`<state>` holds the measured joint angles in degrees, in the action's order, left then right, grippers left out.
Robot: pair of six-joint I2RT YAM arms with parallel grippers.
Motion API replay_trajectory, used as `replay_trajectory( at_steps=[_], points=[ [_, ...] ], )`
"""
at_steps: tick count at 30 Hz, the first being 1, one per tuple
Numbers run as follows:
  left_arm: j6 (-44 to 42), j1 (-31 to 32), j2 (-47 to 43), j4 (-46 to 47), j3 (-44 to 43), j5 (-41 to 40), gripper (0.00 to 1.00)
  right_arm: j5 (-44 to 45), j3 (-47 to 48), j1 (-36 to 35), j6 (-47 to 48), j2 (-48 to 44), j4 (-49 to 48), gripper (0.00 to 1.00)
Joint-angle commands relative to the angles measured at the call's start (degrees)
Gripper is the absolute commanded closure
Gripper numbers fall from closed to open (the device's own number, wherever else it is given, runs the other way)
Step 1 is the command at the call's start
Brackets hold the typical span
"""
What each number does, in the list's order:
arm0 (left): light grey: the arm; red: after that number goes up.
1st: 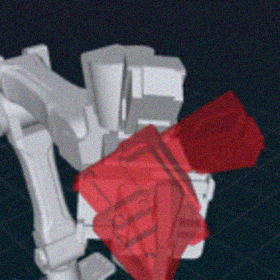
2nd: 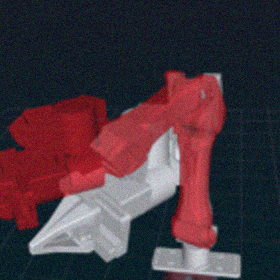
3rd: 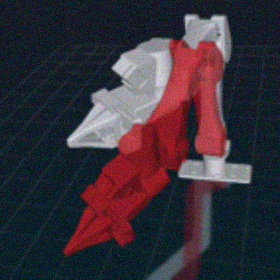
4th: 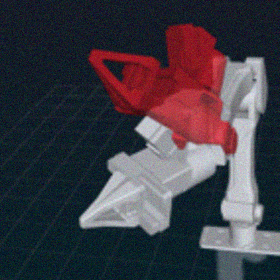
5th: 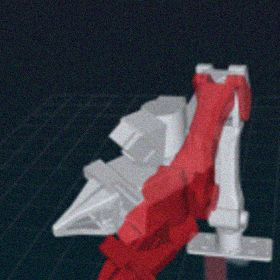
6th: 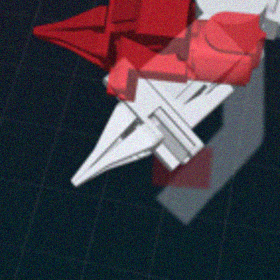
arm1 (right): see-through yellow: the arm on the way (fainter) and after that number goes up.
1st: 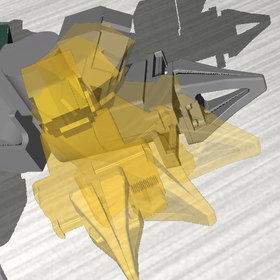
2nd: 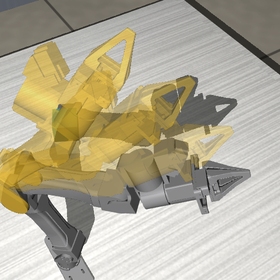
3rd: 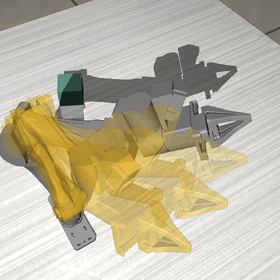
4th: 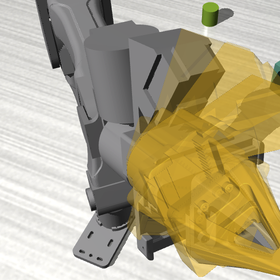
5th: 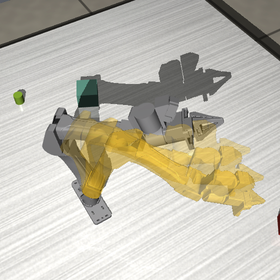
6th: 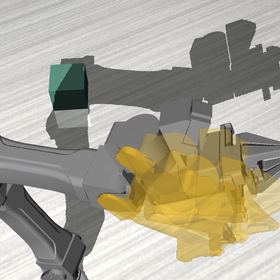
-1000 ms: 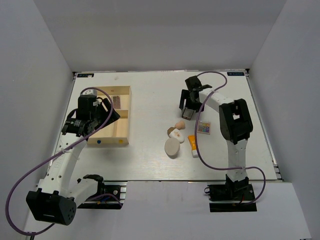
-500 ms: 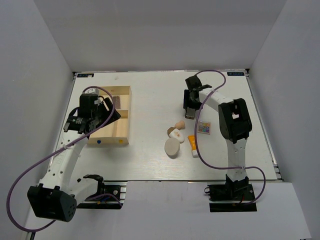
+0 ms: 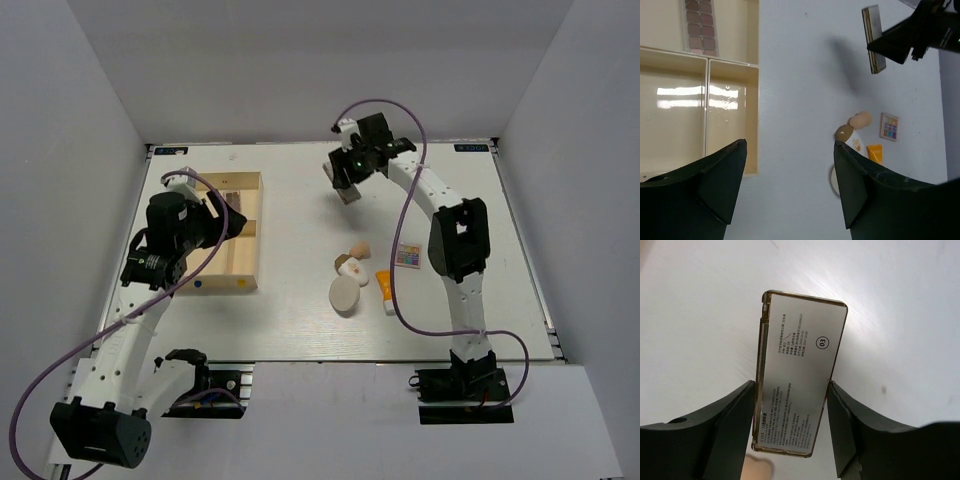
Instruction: Organize the makeup
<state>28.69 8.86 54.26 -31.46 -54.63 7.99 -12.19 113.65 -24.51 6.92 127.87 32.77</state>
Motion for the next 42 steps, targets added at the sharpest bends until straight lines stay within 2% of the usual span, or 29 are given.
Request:
replay_trajectory(
  at_steps=[1,4,9,11,15,19,25,32,33,34,35,37,38,42],
  points=[
    [-1.09,0.19,-3.8,4.21,0.31,2.12,0.2,-12.5,8.86,-4.48,9.84,-0.26,-0.34,1.0],
    [-1.0,0.19,-6.27,4.74,0.67,2.29,0.2,-18.91,10.19,-8.43,15.21,-0.69,-3.93,1.0],
    [0.31,0.19,-11.1,6.94,3.39,3.17,0.2,-20.6,7.82,-13.45,8.22,0.61,-22.26,1.0],
    [0.76,0.19,-13.12,7.03,3.92,3.17,0.2,-17.63,9.31,-15.38,3.92,2.28,-27.21,1.0],
    [0.4,0.19,-15.15,5.1,3.22,2.91,0.2,-12.43,13.44,-18.46,1.61,6.76,-37.24,1.0],
    [-0.03,0.19,-16.64,3.6,2.86,2.65,0.19,-4.99,10.2,-21.62,-1.64,8.44,-54.8,1.0],
    [-0.38,0.19,-17.26,1.41,1.99,3.43,0.19,5.23,20.38,-24.26,1.07,18.89,-60.45,1.0],
    [-1.44,0.19,-17.61,-2.63,-0.21,3.26,0.19,6.99,14.94,-26.38,3.89,21.19,-68.9,0.99],
    [-1.53,0.19,-17.96,-3.16,-0.21,3.17,0.19,7.52,14.42,-26.38,3.81,21.19,-68.98,0.89],
    [-1.44,0.19,-18.14,-3.34,-0.13,3.09,0.19,8.14,14.15,-26.38,4.07,21.28,-68.9,0.83],
    [-1.53,0.19,-18.57,-3.25,0.14,3.0,0.19,8.4,13.71,-26.38,4.16,21.1,-68.9,0.68],
    [-1.27,0.19,-18.66,-2.9,0.75,3.35,0.19,8.32,11.88,-26.2,4.68,20.14,-68.9,0.51],
    [-1.27,0.19,-18.75,-2.82,1.1,3.52,0.19,8.14,11.17,-26.29,4.77,19.79,-68.98,0.39],
    [-0.56,0.19,-18.4,-1.59,1.9,4.4,0.19,6.47,8.09,-25.94,5.65,17.85,-68.9,0.24]
  ],
)
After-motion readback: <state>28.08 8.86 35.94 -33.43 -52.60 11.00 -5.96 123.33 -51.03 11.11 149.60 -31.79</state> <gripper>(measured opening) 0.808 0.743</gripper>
